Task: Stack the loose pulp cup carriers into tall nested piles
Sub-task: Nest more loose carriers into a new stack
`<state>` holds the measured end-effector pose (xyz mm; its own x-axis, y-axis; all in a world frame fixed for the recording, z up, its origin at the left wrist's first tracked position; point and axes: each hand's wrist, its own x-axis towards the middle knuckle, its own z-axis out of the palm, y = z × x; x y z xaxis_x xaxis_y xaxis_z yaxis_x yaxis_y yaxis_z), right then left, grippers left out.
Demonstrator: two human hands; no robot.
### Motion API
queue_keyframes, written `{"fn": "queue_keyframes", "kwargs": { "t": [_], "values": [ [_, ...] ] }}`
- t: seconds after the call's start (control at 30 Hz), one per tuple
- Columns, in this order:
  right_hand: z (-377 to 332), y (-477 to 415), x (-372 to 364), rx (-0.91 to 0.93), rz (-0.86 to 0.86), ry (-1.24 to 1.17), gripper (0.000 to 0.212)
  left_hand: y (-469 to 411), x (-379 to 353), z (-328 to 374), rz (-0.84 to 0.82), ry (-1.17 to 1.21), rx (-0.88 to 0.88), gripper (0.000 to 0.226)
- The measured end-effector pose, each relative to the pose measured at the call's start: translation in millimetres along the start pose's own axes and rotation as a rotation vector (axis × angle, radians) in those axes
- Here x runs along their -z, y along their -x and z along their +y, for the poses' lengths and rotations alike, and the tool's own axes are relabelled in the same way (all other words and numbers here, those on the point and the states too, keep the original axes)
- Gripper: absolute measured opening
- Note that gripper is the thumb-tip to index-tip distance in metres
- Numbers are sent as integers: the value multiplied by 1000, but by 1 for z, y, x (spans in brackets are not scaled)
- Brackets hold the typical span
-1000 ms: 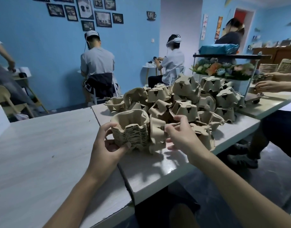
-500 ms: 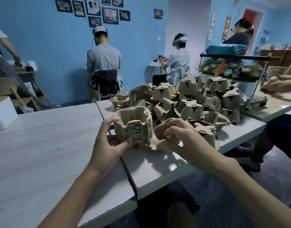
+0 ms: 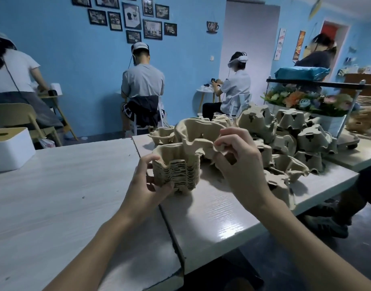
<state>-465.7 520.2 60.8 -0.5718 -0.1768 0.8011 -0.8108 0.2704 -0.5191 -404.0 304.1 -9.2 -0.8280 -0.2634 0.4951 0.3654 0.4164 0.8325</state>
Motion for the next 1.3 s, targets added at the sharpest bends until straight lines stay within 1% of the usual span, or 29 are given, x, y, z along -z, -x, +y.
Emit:
{"fn": "queue_keyframes", "kwargs": {
  "t": [0.13,0.17,0.23,0.33,0.43,0.53,0.6,0.7,0.77,0.83,0.87,0.9,0.93,1.03,1.2,1.3],
  "values": [
    [-2,-9,-35,45,-35,-74,10,1,-1,-4,12,-56,-78,79],
    [-1,-10,-42,60,-42,-76,10,1,-2,-6,18,-54,-75,82],
    [4,-10,-52,98,-57,-75,12,1,-3,-8,34,-25,-15,89],
    [13,-6,-56,154,-82,-91,20,0,-4,-14,48,-15,9,97],
    [19,-2,-56,140,-95,-82,29,1,-7,-14,45,-6,-6,104],
    [25,2,-62,102,-112,-50,29,3,-10,-11,43,11,-25,107],
    [29,8,-65,61,-93,-35,29,3,-9,-12,60,-6,-36,108],
    [36,21,-66,26,-40,52,34,-2,-6,-11,64,-69,-31,104],
    [40,27,-65,-15,59,127,37,-7,-6,-5,31,-84,-38,99],
    [44,26,-62,-109,183,217,37,-11,-6,-2,4,-127,-72,86],
    [46,25,-61,-163,217,301,36,-12,-5,-2,2,-142,-78,81],
    [48,25,-61,-221,209,399,36,-13,-5,-4,5,-139,-77,77],
    [50,25,-62,-276,167,484,36,-13,-5,-5,8,-123,-73,74],
    [58,22,-66,-379,8,608,41,-11,-6,-10,3,-83,-62,72],
    [65,15,-69,-475,-135,683,47,-10,-6,-10,0,-58,-67,70],
    [66,14,-68,-449,-139,646,45,-9,-5,-9,7,-56,-58,69]
  ]
}}
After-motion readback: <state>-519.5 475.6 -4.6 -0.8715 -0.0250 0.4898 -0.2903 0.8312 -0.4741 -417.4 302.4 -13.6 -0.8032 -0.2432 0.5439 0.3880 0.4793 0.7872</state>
